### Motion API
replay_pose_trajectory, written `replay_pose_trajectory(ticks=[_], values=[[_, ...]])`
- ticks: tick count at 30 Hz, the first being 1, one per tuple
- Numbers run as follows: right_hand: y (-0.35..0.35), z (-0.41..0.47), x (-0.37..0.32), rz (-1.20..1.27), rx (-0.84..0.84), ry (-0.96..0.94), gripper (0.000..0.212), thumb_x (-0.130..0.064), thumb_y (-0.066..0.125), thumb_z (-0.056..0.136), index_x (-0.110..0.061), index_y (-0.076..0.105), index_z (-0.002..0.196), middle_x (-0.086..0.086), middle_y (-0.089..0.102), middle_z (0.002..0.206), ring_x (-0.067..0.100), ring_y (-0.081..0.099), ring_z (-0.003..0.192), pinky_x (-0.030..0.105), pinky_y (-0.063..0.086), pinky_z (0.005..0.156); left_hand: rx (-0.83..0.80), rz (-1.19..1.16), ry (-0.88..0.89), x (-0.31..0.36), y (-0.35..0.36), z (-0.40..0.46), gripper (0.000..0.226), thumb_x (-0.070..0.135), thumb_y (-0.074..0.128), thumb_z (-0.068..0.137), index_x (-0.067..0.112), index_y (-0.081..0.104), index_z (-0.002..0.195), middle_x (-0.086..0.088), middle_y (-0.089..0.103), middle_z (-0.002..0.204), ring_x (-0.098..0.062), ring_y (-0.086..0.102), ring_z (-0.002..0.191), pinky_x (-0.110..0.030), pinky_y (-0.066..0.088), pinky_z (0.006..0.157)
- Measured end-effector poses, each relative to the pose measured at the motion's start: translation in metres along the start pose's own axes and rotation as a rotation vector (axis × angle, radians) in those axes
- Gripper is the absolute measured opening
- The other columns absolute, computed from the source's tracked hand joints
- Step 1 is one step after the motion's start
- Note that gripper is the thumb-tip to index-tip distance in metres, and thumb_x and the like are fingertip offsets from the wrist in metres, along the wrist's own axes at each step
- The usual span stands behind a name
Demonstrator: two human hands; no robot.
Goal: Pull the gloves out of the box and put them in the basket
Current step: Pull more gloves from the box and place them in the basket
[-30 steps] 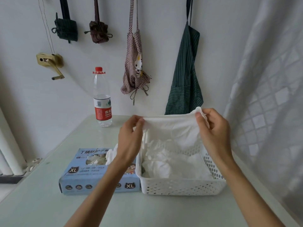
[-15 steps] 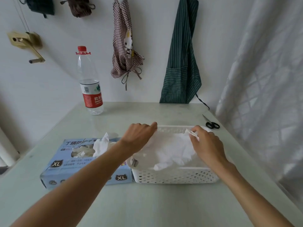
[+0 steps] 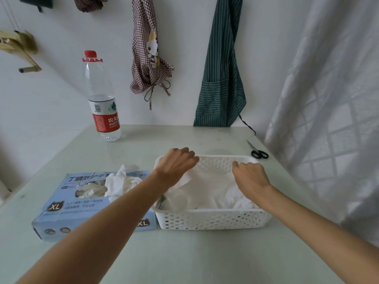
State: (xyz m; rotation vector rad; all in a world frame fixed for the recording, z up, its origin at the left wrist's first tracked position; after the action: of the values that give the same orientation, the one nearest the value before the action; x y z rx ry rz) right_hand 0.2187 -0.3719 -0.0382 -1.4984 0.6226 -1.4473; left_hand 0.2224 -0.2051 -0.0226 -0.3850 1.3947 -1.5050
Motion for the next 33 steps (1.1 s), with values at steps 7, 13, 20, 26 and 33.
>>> replay_pose_trajectory(ticks=[7,13,20,26,33], values=[[-0.011,-0.005,0.036,0.701,-0.009,0.155,0.014,-0.020,0.057,0.093,-0.020,0.054,0.107,-0.001,0.066,0.088,0.016,0.063,0.076,0.029,0.046,0.058,-0.166,-0.402,-0.109,-0.001,-0.006,-0.024,0.028,0.042,0.043,0.097,0.033,0.056,0.120,0.009,0.058,0.127,-0.015,0.055,0.113,-0.034,0.044,0.094],[-0.030,-0.016,0.049,0.865,0.105,0.064,0.013,-0.012,0.063,0.088,-0.025,0.065,0.087,-0.007,0.066,0.084,0.005,0.060,0.072,0.021,0.047,0.060,-0.503,-0.216,0.076,0.007,0.009,-0.041,0.074,0.061,0.036,0.092,0.023,0.013,0.151,0.002,0.013,0.159,-0.018,0.014,0.145,-0.039,0.018,0.116],[0.010,-0.025,-0.004,0.467,-0.371,-0.200,0.056,-0.014,0.058,0.091,-0.030,0.041,0.142,-0.002,0.041,0.145,0.019,0.043,0.130,0.030,0.036,0.102,-0.601,-0.032,0.084,0.007,0.024,-0.051,0.090,0.070,0.036,0.086,0.023,-0.003,0.151,0.001,-0.007,0.159,-0.018,-0.004,0.147,-0.045,-0.002,0.118],[0.019,-0.018,-0.007,0.448,-0.374,-0.202,0.060,-0.009,0.058,0.088,-0.033,0.042,0.140,-0.001,0.044,0.144,0.020,0.049,0.126,0.030,0.042,0.097,-0.689,0.009,0.004,0.014,0.031,-0.061,0.084,0.069,0.032,0.089,0.026,-0.005,0.151,-0.001,-0.008,0.159,-0.017,-0.001,0.147,-0.043,-0.007,0.116],[-0.013,-0.014,0.000,0.303,-0.084,-0.271,0.033,-0.010,0.052,0.090,-0.026,0.059,0.118,-0.003,0.061,0.121,0.017,0.057,0.106,0.027,0.036,0.076,-0.721,-0.104,-0.023,0.011,0.021,-0.054,0.096,0.068,0.045,0.084,0.019,-0.002,0.152,-0.004,0.003,0.160,-0.021,0.007,0.146,-0.045,0.002,0.118]])
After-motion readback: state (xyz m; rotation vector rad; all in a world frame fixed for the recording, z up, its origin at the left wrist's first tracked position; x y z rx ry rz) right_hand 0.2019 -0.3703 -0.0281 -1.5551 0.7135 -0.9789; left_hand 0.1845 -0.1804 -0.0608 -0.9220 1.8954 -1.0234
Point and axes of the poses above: each hand's wrist, its own z-axis towards the middle knuckle, its own y-axis out of the palm, x = y × z, the point moved 6 cm from there along z, towards the middle knuckle
